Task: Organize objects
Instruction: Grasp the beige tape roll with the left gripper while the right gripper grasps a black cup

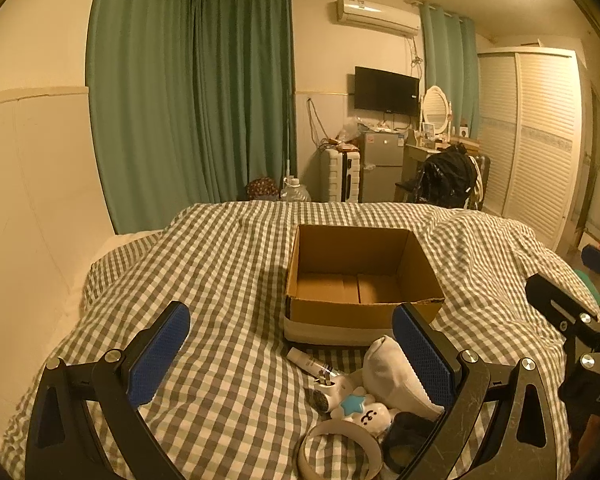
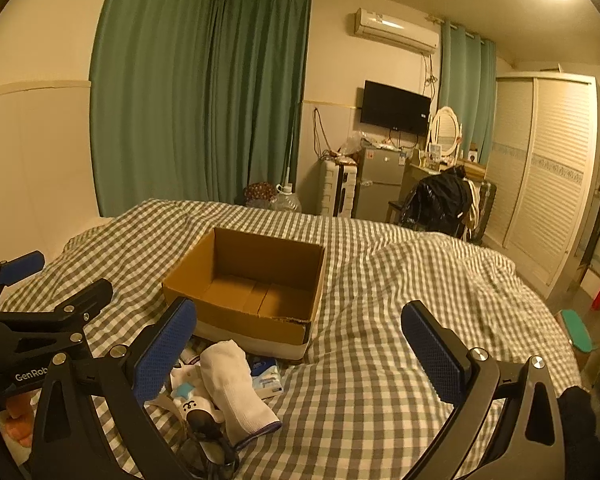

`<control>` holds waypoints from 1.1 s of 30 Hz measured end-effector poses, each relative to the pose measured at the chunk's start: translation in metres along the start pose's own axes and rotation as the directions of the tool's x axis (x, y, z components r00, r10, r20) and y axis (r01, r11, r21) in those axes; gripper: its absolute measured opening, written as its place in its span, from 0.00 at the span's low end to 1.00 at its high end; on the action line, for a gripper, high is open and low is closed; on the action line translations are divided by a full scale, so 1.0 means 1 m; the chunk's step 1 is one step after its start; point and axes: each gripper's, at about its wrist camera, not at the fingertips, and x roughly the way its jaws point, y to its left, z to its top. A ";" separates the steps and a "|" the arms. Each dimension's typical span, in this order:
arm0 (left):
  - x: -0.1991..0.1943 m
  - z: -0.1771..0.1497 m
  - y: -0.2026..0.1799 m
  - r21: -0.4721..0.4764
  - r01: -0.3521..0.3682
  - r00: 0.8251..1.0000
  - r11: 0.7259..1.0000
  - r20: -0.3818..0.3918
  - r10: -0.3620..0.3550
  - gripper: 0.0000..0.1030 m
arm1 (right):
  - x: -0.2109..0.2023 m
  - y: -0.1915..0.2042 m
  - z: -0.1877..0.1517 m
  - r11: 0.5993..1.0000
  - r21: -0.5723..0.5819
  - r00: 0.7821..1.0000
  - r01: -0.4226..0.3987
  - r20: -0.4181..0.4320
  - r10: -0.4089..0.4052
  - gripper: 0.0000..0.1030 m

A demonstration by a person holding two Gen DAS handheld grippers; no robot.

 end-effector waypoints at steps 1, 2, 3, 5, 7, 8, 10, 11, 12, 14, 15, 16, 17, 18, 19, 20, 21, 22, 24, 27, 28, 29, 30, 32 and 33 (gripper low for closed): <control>-0.002 -0.001 0.001 0.010 0.002 1.000 1.000 -0.002 -0.002 1.00 | -0.002 0.001 0.001 1.000 -0.006 1.000 -0.001 0.002 0.001 1.00; -0.003 -0.003 0.002 0.017 0.004 1.000 1.000 -0.006 -0.004 1.00 | -0.005 0.002 0.001 1.000 -0.014 1.000 -0.002 0.002 0.002 1.00; -0.003 -0.005 0.003 0.023 0.005 1.000 1.000 -0.012 -0.005 1.00 | -0.008 0.002 0.000 1.000 -0.022 1.000 -0.003 0.000 0.003 1.00; 0.000 -0.014 0.006 0.031 0.011 0.999 0.999 -0.037 -0.010 1.00 | -0.010 0.004 -0.004 0.999 -0.043 1.000 -0.001 -0.013 0.001 1.00; 0.005 -0.025 0.007 0.038 0.017 0.998 0.999 -0.064 -0.014 1.00 | -0.010 0.004 -0.010 0.999 -0.047 1.000 0.002 -0.029 -0.003 1.00; 0.008 -0.029 0.007 0.044 0.018 0.997 0.999 -0.077 -0.015 1.00 | -0.008 0.004 -0.015 0.999 -0.051 0.999 -0.006 -0.043 0.004 1.00; 0.016 -0.042 0.006 0.053 0.017 0.993 0.998 -0.114 -0.011 1.00 | -0.004 0.004 -0.026 0.998 -0.056 0.997 -0.013 -0.078 0.009 1.00; 0.019 -0.047 0.006 0.055 0.020 0.992 0.998 -0.128 -0.013 1.00 | 0.000 0.004 -0.032 0.998 -0.056 0.995 -0.018 -0.100 0.013 1.00; 0.023 -0.052 0.005 0.056 0.025 0.989 0.998 -0.145 -0.017 1.00 | 0.004 0.003 -0.037 0.998 -0.055 0.993 -0.024 -0.120 0.017 1.00; 0.029 -0.065 0.002 0.060 0.043 0.983 0.997 -0.181 -0.031 1.00 | 0.013 0.003 -0.050 0.998 -0.051 0.986 -0.036 -0.164 0.027 1.00; 0.033 -0.071 -0.001 0.068 0.052 0.979 0.996 -0.199 -0.037 1.00 | 0.015 0.002 -0.053 0.998 -0.048 0.984 -0.044 -0.177 0.034 1.00; 0.034 -0.077 -0.003 0.076 0.057 0.976 0.995 -0.212 -0.040 1.00 | 0.018 0.002 -0.058 0.998 -0.043 0.980 -0.054 -0.192 0.045 1.00; 0.037 -0.082 -0.005 0.083 0.064 0.973 0.994 -0.228 -0.043 1.00 | 0.021 0.002 -0.063 0.997 -0.038 0.976 -0.065 -0.210 0.056 1.00; 0.039 -0.088 -0.007 0.088 0.071 0.968 0.994 -0.246 -0.047 1.00 | 0.024 0.001 -0.066 0.997 -0.034 0.974 -0.070 -0.220 0.061 1.00; 0.043 -0.094 -0.009 0.088 0.083 0.959 0.993 -0.278 -0.056 1.00 | 0.026 0.001 -0.070 0.997 -0.031 0.971 -0.073 -0.230 0.064 1.00; 0.046 -0.099 -0.011 0.084 0.098 0.951 0.992 -0.302 -0.068 1.00 | 0.029 0.000 -0.073 0.997 -0.028 0.969 -0.072 -0.239 0.063 1.00; 0.048 -0.103 -0.012 0.083 0.113 0.944 0.990 -0.319 -0.081 1.00 | 0.032 -0.001 -0.076 0.997 -0.026 0.967 -0.070 -0.246 0.061 1.00; 0.049 -0.108 -0.014 0.088 0.129 0.938 0.988 -0.334 -0.093 1.00 | 0.033 -0.002 -0.078 0.997 -0.023 0.966 -0.069 -0.251 0.061 1.00; 0.051 -0.112 -0.020 0.107 0.145 0.934 0.984 -0.344 -0.100 1.00 | 0.036 -0.003 -0.081 0.997 -0.018 0.964 -0.070 -0.256 0.063 1.00; 0.057 -0.120 -0.028 0.131 0.182 0.923 0.974 -0.365 -0.124 1.00 | 0.041 -0.004 -0.082 0.997 -0.015 0.961 -0.070 -0.269 0.063 1.00; 0.061 -0.124 -0.030 0.142 0.186 0.918 0.972 -0.379 -0.120 1.00 | 0.042 -0.004 -0.084 0.997 -0.013 0.960 -0.071 -0.272 0.065 1.00; 0.063 -0.126 -0.032 0.149 0.183 0.915 0.972 -0.387 -0.113 1.00 | 0.044 -0.004 -0.086 0.997 -0.011 0.959 -0.073 -0.277 0.067 1.00; 0.064 -0.128 -0.034 0.153 0.184 0.914 0.971 -0.390 -0.112 1.00 | 0.044 -0.004 -0.087 0.997 -0.009 0.958 -0.074 -0.279 0.069 1.00; 0.066 -0.129 -0.037 0.170 0.183 0.914 0.968 -0.392 -0.104 1.00 | 0.046 -0.004 -0.090 0.997 -0.006 0.956 -0.076 -0.286 0.071 1.00; 0.067 -0.130 -0.039 0.175 0.185 0.913 0.967 -0.394 -0.103 1.00 | 0.046 -0.004 -0.090 0.997 -0.006 0.955 -0.077 -0.288 0.073 1.00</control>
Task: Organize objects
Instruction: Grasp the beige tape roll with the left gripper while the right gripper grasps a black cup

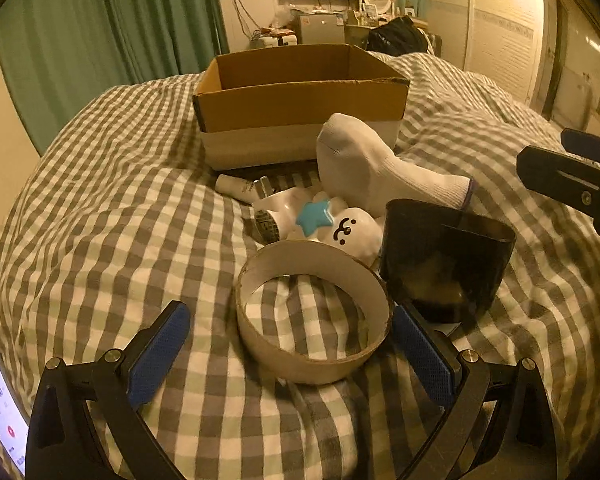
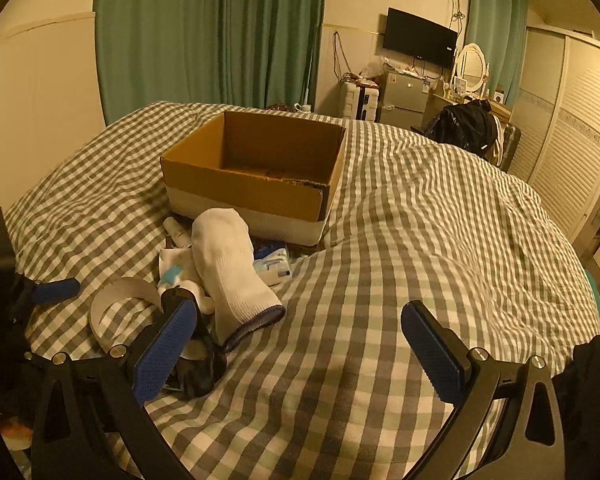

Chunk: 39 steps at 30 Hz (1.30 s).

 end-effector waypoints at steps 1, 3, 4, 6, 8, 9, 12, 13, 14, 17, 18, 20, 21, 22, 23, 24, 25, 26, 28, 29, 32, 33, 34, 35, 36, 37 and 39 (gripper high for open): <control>0.002 0.000 -0.002 0.009 -0.006 1.000 1.000 -0.012 0.006 1.00 | 0.001 0.001 -0.001 1.000 0.000 1.000 -0.002 -0.002 0.002 1.00; 0.004 -0.003 -0.004 0.026 -0.015 1.000 1.000 -0.016 0.015 1.00 | 0.002 0.002 -0.001 1.000 -0.003 1.000 -0.004 -0.006 0.004 1.00; 0.002 -0.005 -0.005 0.034 -0.011 1.000 0.999 -0.016 0.011 1.00 | 0.002 0.004 -0.002 1.000 -0.005 1.000 -0.006 -0.006 0.006 1.00; 0.002 -0.004 -0.005 0.043 0.000 1.000 0.999 -0.015 0.001 1.00 | 0.001 0.005 -0.001 1.000 -0.009 1.000 -0.007 -0.006 0.007 1.00; 0.006 -0.003 -0.003 0.035 0.007 1.000 0.999 -0.025 -0.006 0.97 | 0.001 0.008 -0.001 1.000 -0.011 1.000 -0.010 -0.006 0.010 1.00; 0.007 -0.003 -0.003 0.033 0.010 1.000 0.999 -0.028 -0.010 0.94 | 0.002 0.009 -0.001 1.000 -0.011 1.000 -0.013 -0.008 0.013 1.00; 0.005 -0.002 0.000 0.024 0.051 0.998 0.998 -0.024 -0.051 0.80 | 0.005 0.016 -0.003 0.999 -0.022 0.999 -0.026 -0.021 0.025 1.00; 0.001 -0.002 0.001 0.011 0.044 0.999 0.999 -0.013 -0.044 0.80 | 0.006 0.018 -0.004 0.999 -0.027 0.999 -0.031 -0.025 0.030 1.00; -0.002 -0.001 0.003 -0.001 0.040 0.999 0.999 -0.004 -0.040 0.80 | 0.007 0.021 -0.005 0.999 -0.035 0.999 -0.035 -0.029 0.034 1.00; -0.015 0.001 0.009 -0.020 0.017 0.999 1.000 0.034 -0.016 0.80 | 0.009 0.029 -0.006 0.998 -0.052 0.999 -0.045 -0.034 0.043 1.00; -0.019 0.002 0.010 -0.020 0.008 0.999 1.000 0.043 -0.007 0.80 | 0.010 0.030 -0.006 0.997 -0.055 0.998 -0.046 -0.035 0.044 1.00; -0.025 0.003 0.015 -0.025 -0.009 0.998 1.000 0.059 0.010 0.80 | 0.012 0.034 -0.007 0.997 -0.059 0.998 -0.054 -0.042 0.052 0.99; -0.026 0.004 0.017 -0.031 -0.015 0.998 0.999 0.062 0.017 0.80 | 0.013 0.035 -0.007 0.997 -0.059 0.998 -0.058 -0.044 0.055 0.98; -0.027 0.004 0.020 -0.033 -0.028 0.998 0.999 0.062 0.030 0.80 | 0.014 0.037 -0.008 0.996 -0.059 0.997 -0.067 -0.048 0.064 0.97; -0.028 0.003 0.021 -0.032 -0.040 0.997 0.999 0.064 0.042 0.80 | 0.016 0.039 -0.009 0.995 -0.059 0.996 -0.081 -0.054 0.077 0.95; -0.028 0.003 0.021 -0.030 -0.052 0.996 0.998 0.065 0.054 0.80 | 0.017 0.040 -0.010 0.994 -0.057 0.994 -0.092 -0.059 0.089 0.93; -0.028 0.003 0.023 -0.025 -0.066 0.996 0.997 0.064 0.068 0.80 | 0.020 0.041 -0.010 0.992 -0.044 0.991 -0.119 -0.067 0.116 0.91; -0.028 0.003 0.023 -0.020 -0.073 0.995 0.997 0.065 0.074 0.80 | 0.022 0.042 -0.011 0.990 -0.037 0.988 -0.136 -0.075 0.133 0.88; -0.028 0.003 0.026 -0.019 -0.066 0.995 0.998 0.069 0.067 0.80 | 0.025 0.044 -0.012 0.986 -0.028 0.983 -0.162 -0.092 0.159 0.83; -0.028 0.003 0.029 -0.028 -0.054 0.996 0.998 0.068 0.055 0.80 | 0.026 0.044 -0.012 0.987 -0.027 0.983 -0.161 -0.098 0.158 0.77; -0.028 0.003 0.034 -0.041 -0.041 0.997 0.998 0.063 0.044 0.80 | 0.030 0.043 -0.015 0.984 -0.022 0.978 -0.175 -0.115 0.171 0.65; -0.028 0.003 0.034 -0.041 -0.039 0.997 0.998 0.065 0.042 0.80 | 0.031 0.043 -0.015 0.984 -0.019 0.977 -0.180 -0.119 0.176 0.59; -0.030 0.003 0.033 -0.038 -0.041 0.997 0.998 0.070 0.044 0.80 | 0.032 0.044 -0.015 0.983 -0.021 0.976 -0.183 -0.122 0.179 0.55; -0.030 0.003 0.032 -0.038 -0.043 0.996 0.998 0.075 0.046 0.80 | 0.034 0.045 -0.016 0.981 -0.022 0.974 -0.193 -0.126 0.189 0.48; -0.032 0.004 0.033 -0.038 -0.043 0.996 0.998 0.080 0.046 0.80 | 0.034 0.046 -0.016 0.979 -0.023 0.972 -0.203 -0.129 0.199 0.41; -0.033 0.005 0.034 -0.042 -0.040 0.995 0.998 0.087 0.043 0.80 | 0.034 0.048 -0.017 0.976 -0.027 0.969 -0.216 -0.129 0.211 0.37; -0.036 0.005 0.036 -0.051 -0.035 0.994 0.998 0.097 0.040 0.80 | 0.033 0.052 -0.016 0.973 -0.041 0.968 -0.226 -0.124 0.220 0.33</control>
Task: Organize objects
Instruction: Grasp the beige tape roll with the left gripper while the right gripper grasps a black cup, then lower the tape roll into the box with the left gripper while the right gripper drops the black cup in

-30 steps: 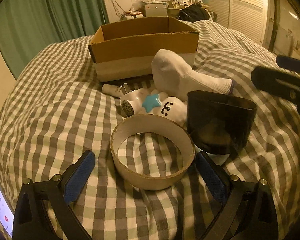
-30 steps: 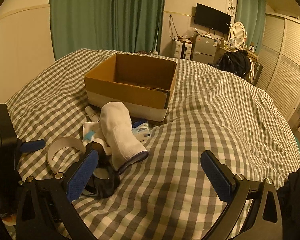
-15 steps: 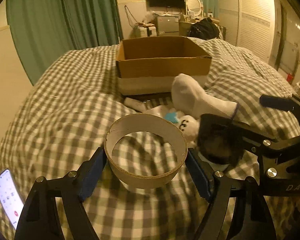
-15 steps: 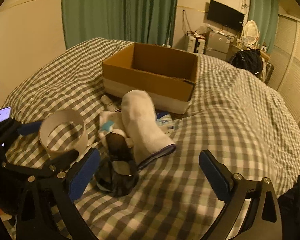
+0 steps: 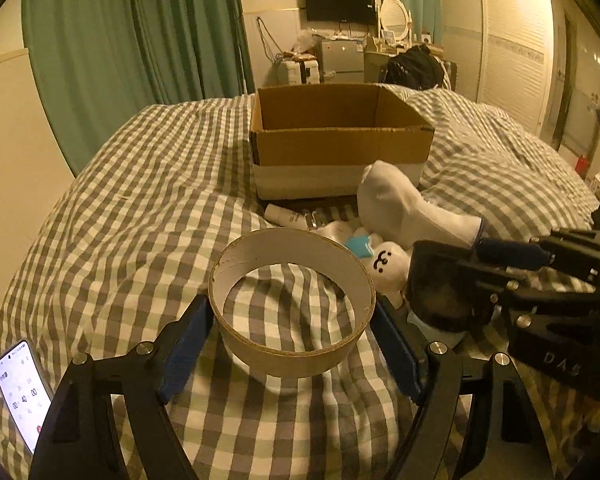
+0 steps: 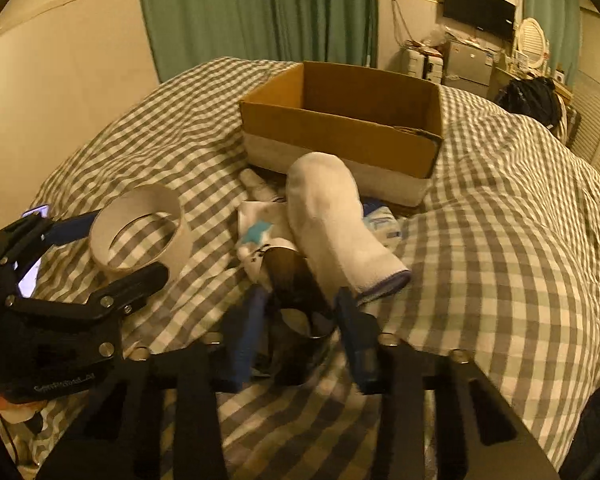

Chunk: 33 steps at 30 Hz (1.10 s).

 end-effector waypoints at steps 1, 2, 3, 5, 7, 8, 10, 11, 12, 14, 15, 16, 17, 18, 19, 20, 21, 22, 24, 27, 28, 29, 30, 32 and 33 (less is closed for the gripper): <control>-0.002 0.001 0.002 -0.008 0.002 1.000 1.000 0.007 -0.002 0.80 | -0.001 0.002 0.000 1.000 -0.008 1.000 0.006 0.002 -0.006 0.33; -0.004 0.002 0.004 -0.013 0.002 1.000 1.000 0.012 -0.002 0.80 | -0.002 0.002 0.000 1.000 -0.010 1.000 0.005 0.003 -0.005 0.32; -0.005 0.003 0.006 -0.018 0.002 1.000 1.000 0.017 -0.002 0.80 | -0.003 0.002 0.000 1.000 -0.008 1.000 0.004 0.006 -0.004 0.32; -0.008 0.005 0.009 -0.032 0.003 1.000 0.999 0.025 -0.002 0.80 | -0.008 0.001 0.000 1.000 -0.003 1.000 0.000 0.020 0.000 0.31; -0.010 0.008 0.012 -0.044 0.010 0.999 0.999 0.035 -0.008 0.80 | -0.015 0.001 0.003 1.000 -0.006 0.999 0.001 0.044 -0.001 0.31; -0.011 0.010 0.013 -0.048 0.013 0.999 0.999 0.038 -0.012 0.80 | -0.019 0.002 0.004 1.000 -0.008 0.998 0.002 0.055 -0.002 0.30; -0.014 0.015 0.015 -0.051 0.016 0.999 0.999 0.052 -0.014 0.80 | -0.025 0.005 0.010 1.000 -0.019 0.997 0.008 0.076 -0.006 0.30; -0.015 0.018 0.015 -0.052 0.015 0.998 0.999 0.057 -0.012 0.80 | -0.030 0.005 0.014 1.000 -0.025 0.996 0.012 0.091 -0.010 0.29; -0.015 0.021 0.016 -0.053 0.014 0.998 0.998 0.062 -0.011 0.80 | -0.035 0.006 0.018 0.999 -0.033 0.994 0.015 0.104 -0.011 0.29; -0.015 0.030 0.018 -0.062 0.016 0.997 0.998 0.070 -0.011 0.80 | -0.041 0.007 0.025 0.999 -0.046 0.992 0.024 0.126 -0.018 0.29; -0.015 0.034 0.019 -0.066 0.021 0.997 0.998 0.072 -0.016 0.80 | -0.043 0.007 0.030 0.998 -0.051 0.991 0.029 0.136 -0.022 0.29; -0.015 0.040 0.020 -0.070 0.029 0.997 0.997 0.078 -0.024 0.80 | -0.046 0.006 0.035 0.998 -0.056 0.989 0.031 0.145 -0.022 0.29; -0.015 0.046 0.021 -0.070 0.033 0.996 0.997 0.084 -0.027 0.80 | -0.050 0.004 0.041 0.998 -0.059 0.987 0.030 0.156 -0.020 0.28; -0.015 0.053 0.020 -0.067 0.034 0.995 0.997 0.091 -0.028 0.80 | -0.054 0.003 0.045 0.998 -0.062 0.986 0.033 0.168 -0.022 0.28; -0.015 0.061 0.020 -0.059 0.032 0.994 0.998 0.103 -0.026 0.80 | -0.058 0.001 0.054 0.996 -0.072 0.982 0.048 0.186 -0.034 0.28; -0.016 0.069 0.019 -0.050 0.029 0.993 0.998 0.116 -0.023 0.80 | -0.060 -0.001 0.060 0.995 -0.077 0.979 0.060 0.200 -0.043 0.28; -0.016 0.076 0.018 -0.043 0.029 0.992 0.999 0.127 -0.023 0.80 | -0.063 -0.003 0.066 0.994 -0.080 0.976 0.070 0.213 -0.051 0.28; -0.017 0.088 0.017 -0.040 0.037 0.989 0.999 0.144 -0.031 0.80 | -0.067 -0.006 0.078 0.993 -0.084 0.971 0.079 0.233 -0.058 0.28; -0.015 0.105 0.016 -0.038 0.055 0.986 0.998 0.163 -0.048 0.80 | -0.073 -0.011 0.093 0.991 -0.089 0.962 0.096 0.263 -0.069 0.28; -0.010 0.134 0.016 -0.032 0.058 0.979 0.998 0.197 -0.050 0.80 | -0.079 -0.021 0.125 0.987 -0.090 0.941 0.130 0.324 -0.095 0.28; -0.006 0.146 0.016 -0.031 0.055 0.977 0.998 0.208 -0.048 0.80 | -0.080 -0.024 0.131 0.988 -0.086 0.938 0.131 0.333 -0.096 0.28; -0.003 0.155 0.016 -0.031 0.056 0.975 0.998 0.215 -0.048 0.80 | -0.080 -0.030 0.142 0.989 -0.075 0.934 0.130 0.344 -0.096 0.28; 0.001 0.164 0.016 -0.030 0.059 0.974 0.998 0.222 -0.050 0.80 | -0.079 -0.034 0.149 0.989 -0.068 0.931 0.129 0.351 -0.097 0.28; 0.012 0.183 0.017 -0.031 0.061 0.971 0.998 0.234 -0.052 0.80 | -0.072 -0.044 0.166 0.989 -0.056 0.926 0.136 0.362 -0.107 0.28; 0.019 0.190 0.017 -0.029 0.061 0.970 0.998 0.237 -0.053 0.80 | -0.066 -0.048 0.174 0.989 -0.050 0.925 0.142 0.363 -0.114 0.28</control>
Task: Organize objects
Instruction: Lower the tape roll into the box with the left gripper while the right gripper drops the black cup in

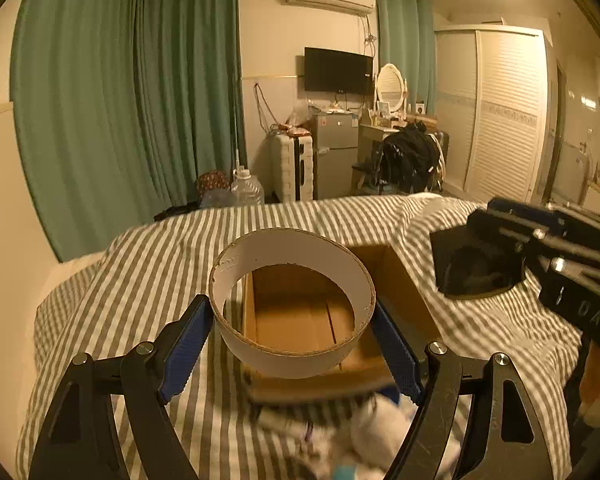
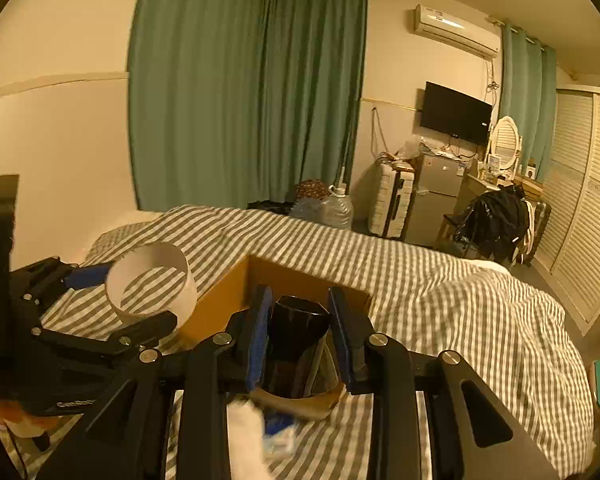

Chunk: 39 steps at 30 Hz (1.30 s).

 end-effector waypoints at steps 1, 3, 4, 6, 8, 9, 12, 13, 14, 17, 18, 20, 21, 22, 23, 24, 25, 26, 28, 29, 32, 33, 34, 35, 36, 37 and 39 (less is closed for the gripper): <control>0.012 0.008 0.000 0.003 -0.001 1.000 1.000 0.003 0.000 0.80 | 0.007 -0.003 0.003 1.000 0.004 1.000 0.001 -0.002 -0.001 0.28; 0.031 0.017 0.001 0.006 -0.003 1.000 1.000 0.007 0.003 0.80 | 0.029 -0.012 0.011 1.000 0.022 1.000 -0.010 -0.011 0.010 0.28; 0.044 0.021 0.001 0.010 0.002 1.000 1.000 0.005 -0.002 0.80 | 0.037 -0.015 0.012 1.000 0.029 1.000 -0.012 -0.013 0.012 0.28; 0.065 0.024 0.001 0.013 0.011 1.000 1.000 -0.008 -0.011 0.80 | 0.060 -0.023 0.017 0.999 0.049 0.999 -0.021 -0.025 0.023 0.28; 0.089 0.021 0.001 0.015 0.023 0.999 1.000 -0.034 -0.022 0.80 | 0.083 -0.029 0.019 0.997 0.071 0.998 -0.036 -0.040 0.039 0.28; 0.101 0.021 0.001 0.011 0.028 0.998 1.000 -0.050 -0.028 0.80 | 0.097 -0.031 0.019 0.996 0.076 0.998 -0.040 -0.054 0.044 0.28; 0.131 0.006 -0.001 0.008 0.053 0.993 0.999 -0.107 -0.052 0.80 | 0.131 -0.035 0.014 0.997 0.071 0.994 -0.039 -0.095 0.046 0.28; 0.141 -0.001 -0.003 0.018 0.062 0.990 0.998 -0.128 -0.060 0.80 | 0.145 -0.037 0.010 0.996 0.073 0.992 -0.041 -0.114 0.050 0.28; 0.147 -0.004 -0.003 0.026 0.065 0.988 0.998 -0.140 -0.061 0.80 | 0.159 -0.039 0.006 0.996 0.077 0.989 -0.048 -0.134 0.058 0.28; 0.162 -0.014 -0.006 0.053 0.069 0.984 0.996 -0.167 -0.059 0.80 | 0.187 -0.043 -0.011 0.995 0.082 0.981 -0.056 -0.179 0.070 0.28; 0.166 -0.015 -0.007 0.058 0.076 0.983 0.995 -0.175 -0.065 0.80 | 0.194 -0.044 -0.017 0.995 0.083 0.978 -0.056 -0.195 0.071 0.28; 0.172 -0.019 -0.009 0.071 0.087 0.979 0.994 -0.191 -0.072 0.80 | 0.207 -0.044 -0.027 0.996 0.073 0.972 -0.052 -0.226 0.067 0.28; 0.175 -0.022 -0.010 0.077 0.087 0.977 0.993 -0.199 -0.070 0.80 | 0.212 -0.043 -0.031 0.997 0.059 0.969 -0.045 -0.239 0.058 0.28; 0.178 -0.024 -0.010 0.081 0.087 0.977 0.993 -0.204 -0.069 0.80 | 0.218 -0.042 -0.036 0.999 0.036 0.966 -0.035 -0.256 0.043 0.28; 0.178 -0.024 -0.012 0.080 0.087 0.977 0.993 -0.203 -0.070 0.80 | 0.220 -0.042 -0.039 0.999 0.027 0.963 -0.032 -0.265 0.038 0.28; 0.178 -0.023 -0.011 0.076 0.088 0.978 0.993 -0.197 -0.071 0.80 | 0.222 -0.045 -0.040 0.999 0.029 0.963 -0.031 -0.268 0.038 0.28; 0.177 -0.023 -0.010 0.069 0.085 0.979 0.994 -0.192 -0.071 0.81 | 0.223 -0.046 -0.042 0.999 0.037 0.962 -0.033 -0.268 0.041 0.28; 0.176 -0.024 -0.011 0.064 0.083 0.980 0.994 -0.188 -0.070 0.82 | 0.223 -0.049 -0.042 0.998 0.052 0.963 -0.036 -0.266 0.048 0.28; 0.171 -0.028 -0.008 0.051 0.068 0.983 0.996 -0.173 -0.058 0.89 | 0.219 -0.053 -0.042 0.996 0.086 0.963 -0.038 -0.261 0.060 0.28; 0.167 -0.029 -0.007 0.042 0.061 0.985 0.997 -0.164 -0.054 0.92 | 0.216 -0.054 -0.042 0.994 0.099 0.964 -0.040 -0.257 0.064 0.28; 0.153 -0.032 -0.003 0.006 0.044 0.990 0.999 -0.134 -0.043 0.95 | 0.200 -0.061 -0.041 0.985 0.166 0.969 -0.035 -0.234 0.074 0.45; 0.145 -0.033 -0.002 -0.004 0.036 0.992 0.999 -0.123 -0.036 0.95 | 0.192 -0.065 -0.041 0.980 0.195 0.973 -0.034 -0.218 0.077 0.57; 0.137 -0.035 -0.002 -0.010 0.029 0.993 1.000 -0.113 -0.030 0.95 | 0.180 -0.070 -0.041 0.974 0.226 0.978 -0.030 -0.196 0.076 0.59; 0.131 -0.036 -0.001 -0.016 0.026 0.994 1.000 -0.104 -0.028 0.95 | 0.168 -0.073 -0.040 0.969 0.245 0.983 -0.025 -0.172 0.069 0.59; 0.124 -0.037 0.000 -0.023 0.024 0.995 0.999 -0.097 -0.027 0.96 | 0.157 -0.076 -0.039 0.967 0.255 0.986 -0.020 -0.154 0.061 0.59; 0.114 -0.038 0.001 -0.030 0.021 0.996 0.999 -0.091 -0.024 0.96 | 0.145 -0.077 -0.039 0.965 0.260 0.989 -0.017 -0.138 0.054 0.59; 0.098 -0.039 0.001 -0.041 0.015 0.997 0.999 -0.080 -0.018 0.96 | 0.123 -0.077 -0.041 0.965 0.263 0.992 -0.012 -0.117 0.045 0.61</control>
